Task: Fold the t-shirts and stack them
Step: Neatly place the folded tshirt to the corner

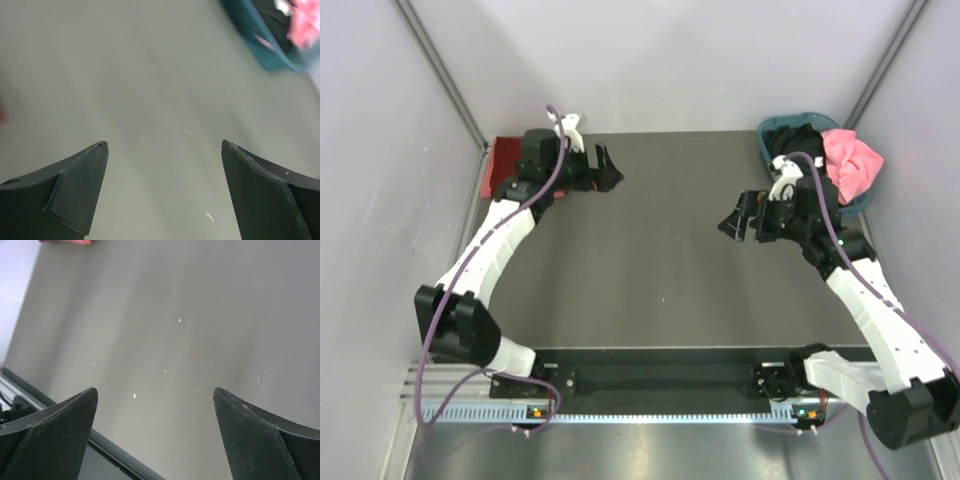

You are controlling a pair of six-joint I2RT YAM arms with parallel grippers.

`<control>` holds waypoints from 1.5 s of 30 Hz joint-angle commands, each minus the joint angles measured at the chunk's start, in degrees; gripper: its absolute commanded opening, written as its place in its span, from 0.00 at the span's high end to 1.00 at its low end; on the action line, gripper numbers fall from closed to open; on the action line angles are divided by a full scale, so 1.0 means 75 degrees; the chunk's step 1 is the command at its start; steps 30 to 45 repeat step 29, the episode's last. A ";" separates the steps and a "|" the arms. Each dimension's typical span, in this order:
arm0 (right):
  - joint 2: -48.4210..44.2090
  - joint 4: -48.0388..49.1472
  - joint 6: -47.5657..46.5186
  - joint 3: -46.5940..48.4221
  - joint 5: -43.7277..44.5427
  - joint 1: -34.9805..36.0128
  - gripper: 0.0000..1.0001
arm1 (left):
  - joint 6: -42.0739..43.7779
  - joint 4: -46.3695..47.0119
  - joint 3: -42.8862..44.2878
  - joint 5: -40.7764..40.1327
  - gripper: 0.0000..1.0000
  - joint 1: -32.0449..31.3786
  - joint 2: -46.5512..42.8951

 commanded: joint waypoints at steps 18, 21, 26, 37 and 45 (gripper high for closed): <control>-0.1553 -0.0114 0.0737 0.0078 0.0497 -0.0055 0.00 | -0.1476 0.1216 -0.3339 0.1102 0.01 -0.0802 -0.3750; -0.1728 0.0003 0.0796 -0.0004 0.0730 -0.0032 0.00 | -0.1569 0.1262 -0.3221 0.1325 0.01 -0.0802 -0.3691; -0.1951 0.0155 0.0913 -0.0157 0.0732 -0.0032 0.00 | -0.1734 0.1438 -0.3279 0.1583 0.01 -0.0814 -0.3726; -0.2033 0.0260 0.0972 -0.0227 0.0814 -0.0043 0.00 | -0.1769 0.1474 -0.3373 0.1571 0.01 -0.0814 -0.3773; -0.2033 0.0260 0.0972 -0.0227 0.0814 -0.0043 0.00 | -0.1769 0.1474 -0.3373 0.1571 0.01 -0.0814 -0.3773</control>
